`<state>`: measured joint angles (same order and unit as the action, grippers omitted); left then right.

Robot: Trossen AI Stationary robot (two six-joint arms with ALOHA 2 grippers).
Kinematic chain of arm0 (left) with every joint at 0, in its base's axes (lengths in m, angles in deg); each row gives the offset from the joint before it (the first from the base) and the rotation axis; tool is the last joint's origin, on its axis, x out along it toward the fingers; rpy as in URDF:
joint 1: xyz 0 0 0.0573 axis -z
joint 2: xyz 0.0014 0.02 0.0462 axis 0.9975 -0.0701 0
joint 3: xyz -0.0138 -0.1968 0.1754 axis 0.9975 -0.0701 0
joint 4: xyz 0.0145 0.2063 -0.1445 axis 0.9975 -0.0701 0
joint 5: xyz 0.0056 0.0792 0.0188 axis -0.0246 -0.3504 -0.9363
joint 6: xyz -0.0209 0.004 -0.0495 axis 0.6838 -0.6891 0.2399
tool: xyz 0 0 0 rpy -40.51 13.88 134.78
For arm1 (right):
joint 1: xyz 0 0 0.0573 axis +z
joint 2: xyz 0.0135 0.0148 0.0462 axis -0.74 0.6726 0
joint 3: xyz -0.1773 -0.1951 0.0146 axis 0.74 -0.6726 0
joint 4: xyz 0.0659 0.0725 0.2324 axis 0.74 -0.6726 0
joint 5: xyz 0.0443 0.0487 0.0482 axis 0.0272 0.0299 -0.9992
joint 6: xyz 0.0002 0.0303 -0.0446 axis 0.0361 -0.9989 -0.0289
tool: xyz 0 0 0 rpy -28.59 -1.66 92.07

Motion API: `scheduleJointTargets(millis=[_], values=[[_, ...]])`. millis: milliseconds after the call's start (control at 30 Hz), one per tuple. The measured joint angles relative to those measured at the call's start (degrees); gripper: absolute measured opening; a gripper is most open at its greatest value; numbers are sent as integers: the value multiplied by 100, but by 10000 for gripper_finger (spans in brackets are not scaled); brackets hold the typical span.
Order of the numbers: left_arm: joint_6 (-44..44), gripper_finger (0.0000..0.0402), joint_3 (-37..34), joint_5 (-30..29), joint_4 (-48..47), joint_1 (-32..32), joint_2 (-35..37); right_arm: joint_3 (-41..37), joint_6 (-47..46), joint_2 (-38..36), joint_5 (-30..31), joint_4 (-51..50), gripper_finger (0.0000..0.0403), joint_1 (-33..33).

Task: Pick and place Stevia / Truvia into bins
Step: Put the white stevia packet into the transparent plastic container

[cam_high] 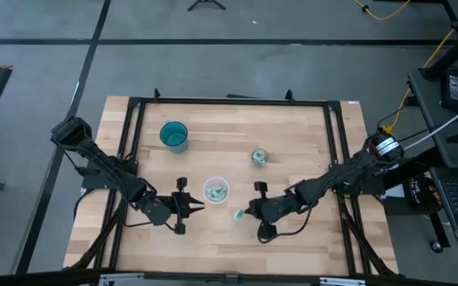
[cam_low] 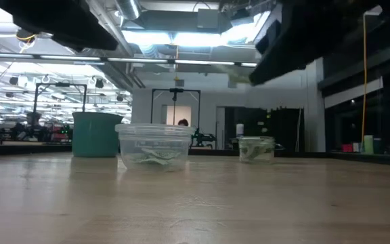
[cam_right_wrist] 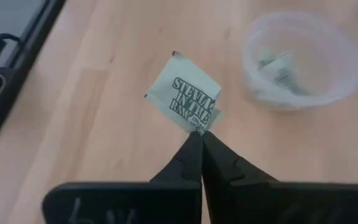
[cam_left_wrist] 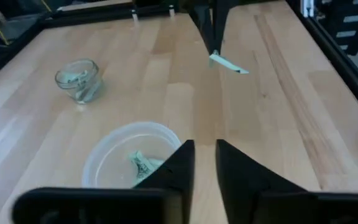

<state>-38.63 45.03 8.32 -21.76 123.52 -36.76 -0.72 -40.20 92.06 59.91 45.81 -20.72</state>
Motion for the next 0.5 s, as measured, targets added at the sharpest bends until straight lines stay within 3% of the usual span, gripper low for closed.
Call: scheduleJointTargets(millis=[267,500], values=[[0,144,0,-93,307,-257,0,-4,521,-453,684,-203,0,-38],[15,183,0,66,1133,-499,0,-4,718,-655,1531,-370,0,-57]])
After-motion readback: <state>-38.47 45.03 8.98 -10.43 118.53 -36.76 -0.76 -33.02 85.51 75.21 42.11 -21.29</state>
